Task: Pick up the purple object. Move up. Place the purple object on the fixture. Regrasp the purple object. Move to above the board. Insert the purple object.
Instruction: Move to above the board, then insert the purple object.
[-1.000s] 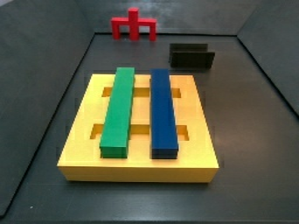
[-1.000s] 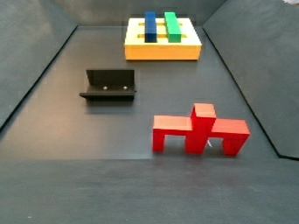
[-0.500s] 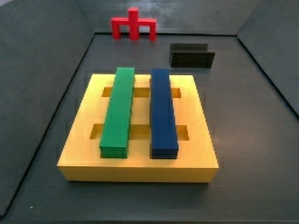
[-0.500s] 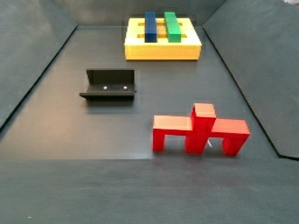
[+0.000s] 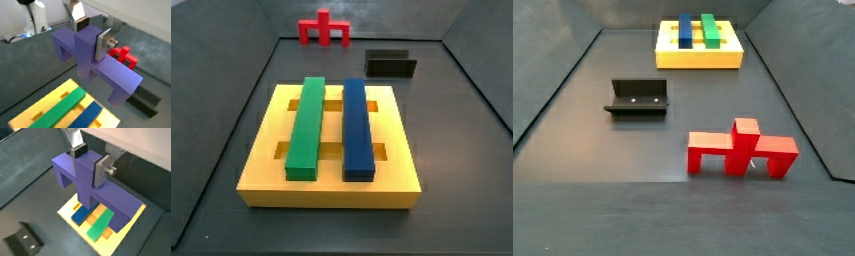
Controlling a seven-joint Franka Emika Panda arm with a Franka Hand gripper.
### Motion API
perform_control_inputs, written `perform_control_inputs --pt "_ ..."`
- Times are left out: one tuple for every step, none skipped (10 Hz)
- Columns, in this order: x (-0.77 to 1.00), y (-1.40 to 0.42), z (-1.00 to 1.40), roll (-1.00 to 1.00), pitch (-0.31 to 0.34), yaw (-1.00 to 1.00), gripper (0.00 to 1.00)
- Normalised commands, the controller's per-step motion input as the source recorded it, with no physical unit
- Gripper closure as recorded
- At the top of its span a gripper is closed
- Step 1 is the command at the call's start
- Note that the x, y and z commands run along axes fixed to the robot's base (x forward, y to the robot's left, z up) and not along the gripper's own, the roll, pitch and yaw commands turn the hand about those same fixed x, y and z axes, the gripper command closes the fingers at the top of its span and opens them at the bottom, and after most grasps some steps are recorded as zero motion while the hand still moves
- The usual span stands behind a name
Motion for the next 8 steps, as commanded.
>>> perform_control_inputs --pt "-0.07 0.02 0.01 -0.57 -0.030 0.01 1.00" --pt "-0.06 0.02 0.01 -0.44 -0.036 0.00 1.00" --pt "-0.04 0.01 -0.01 -0.22 -0.029 0.00 1.00" --pt "0.00 -0.08 -0.09 0.00 -0.004 0.00 1.00" --pt "0.06 -0.62 -0.64 -0.02 0.000 0.09 1.00" --pt "0.00 -0.71 -0.92 -0.04 -0.061 0.18 1.00" --pt "0.05 -0.81 -1.00 0.00 -0.096 0.19 1.00" --pt "0.24 -0.74 -0.98 0.01 -0.106 0.15 1.00"
